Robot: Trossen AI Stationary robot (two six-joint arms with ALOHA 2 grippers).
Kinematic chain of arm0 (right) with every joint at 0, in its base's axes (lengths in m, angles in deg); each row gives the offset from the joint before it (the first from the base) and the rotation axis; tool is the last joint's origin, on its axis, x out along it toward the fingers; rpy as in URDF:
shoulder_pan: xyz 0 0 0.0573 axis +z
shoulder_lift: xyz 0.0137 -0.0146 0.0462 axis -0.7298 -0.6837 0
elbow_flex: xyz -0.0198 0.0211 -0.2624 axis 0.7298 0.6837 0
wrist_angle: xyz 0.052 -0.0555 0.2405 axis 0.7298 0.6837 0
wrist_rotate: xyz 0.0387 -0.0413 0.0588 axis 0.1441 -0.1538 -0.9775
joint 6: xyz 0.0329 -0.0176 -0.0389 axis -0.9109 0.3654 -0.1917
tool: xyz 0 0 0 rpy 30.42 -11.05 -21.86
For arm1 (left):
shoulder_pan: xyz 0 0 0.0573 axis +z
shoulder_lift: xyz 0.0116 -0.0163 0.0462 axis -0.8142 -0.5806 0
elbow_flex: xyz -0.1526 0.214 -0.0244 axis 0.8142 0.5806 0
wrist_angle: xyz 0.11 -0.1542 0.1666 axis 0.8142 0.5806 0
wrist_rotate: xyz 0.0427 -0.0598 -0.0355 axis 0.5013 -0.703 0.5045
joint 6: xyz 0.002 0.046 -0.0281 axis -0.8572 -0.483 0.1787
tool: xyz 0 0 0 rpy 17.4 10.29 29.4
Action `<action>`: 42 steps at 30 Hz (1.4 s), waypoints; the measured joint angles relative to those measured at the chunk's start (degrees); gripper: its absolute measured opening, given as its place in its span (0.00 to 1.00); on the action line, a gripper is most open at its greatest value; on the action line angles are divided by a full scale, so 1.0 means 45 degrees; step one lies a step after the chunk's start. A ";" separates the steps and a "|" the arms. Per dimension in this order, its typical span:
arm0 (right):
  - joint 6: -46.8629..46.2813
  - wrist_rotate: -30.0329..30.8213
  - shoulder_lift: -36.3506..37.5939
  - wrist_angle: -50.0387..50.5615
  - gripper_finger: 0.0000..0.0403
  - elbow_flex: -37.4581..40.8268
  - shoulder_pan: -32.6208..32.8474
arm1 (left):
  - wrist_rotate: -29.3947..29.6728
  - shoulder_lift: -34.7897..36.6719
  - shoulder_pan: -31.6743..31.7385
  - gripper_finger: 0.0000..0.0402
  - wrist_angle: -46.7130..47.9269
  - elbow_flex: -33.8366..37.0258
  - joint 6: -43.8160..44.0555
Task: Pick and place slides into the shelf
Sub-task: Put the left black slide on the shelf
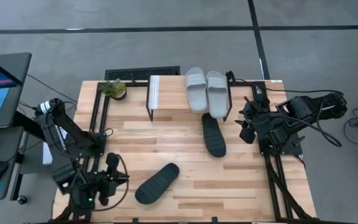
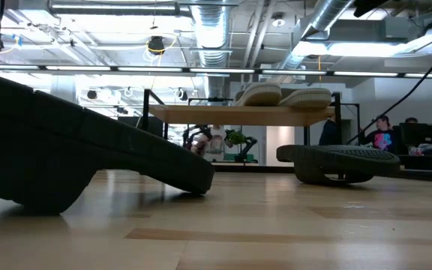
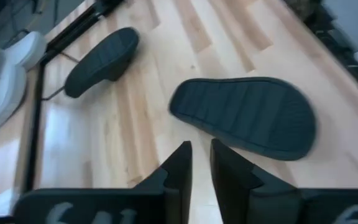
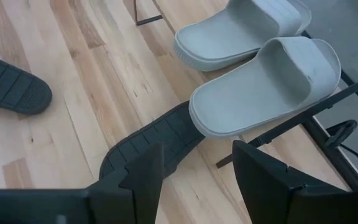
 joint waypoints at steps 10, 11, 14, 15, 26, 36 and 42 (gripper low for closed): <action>-0.0095 0.0007 -0.0078 0.0366 0.47 0.0005 0.0000 | -0.0145 -0.0722 -0.0336 0.34 0.0095 0.0004 -0.0378; -0.0095 0.0005 -0.0073 0.0444 0.47 0.0005 0.0000 | -0.0191 -0.0849 -0.0341 0.35 -0.0009 0.0005 -0.0622; -0.0096 0.0000 -0.0073 0.0790 0.47 0.0005 0.0000 | -0.0243 -0.1325 -0.0334 0.39 -0.0328 0.0010 -0.1110; -0.0100 -0.0005 -0.0073 0.0922 0.47 0.0005 0.0000 | -0.0246 -0.1521 -0.0332 0.40 -0.0418 0.0010 -0.1241; -0.0091 -0.0777 -0.0073 0.1662 0.51 0.0005 0.0000 | -0.0429 -0.4550 -0.0448 0.45 -0.0605 -0.0206 -0.1958; -0.0019 -0.1009 -0.0073 0.1852 0.53 0.0005 0.0000 | -0.1019 -0.5742 -0.0516 0.45 -0.0619 -0.1443 -0.1967; 0.0007 -0.1112 -0.0073 0.1852 0.53 0.0005 0.0000 | -0.1210 -0.5752 -0.0550 0.45 -0.1534 -0.1370 -0.2387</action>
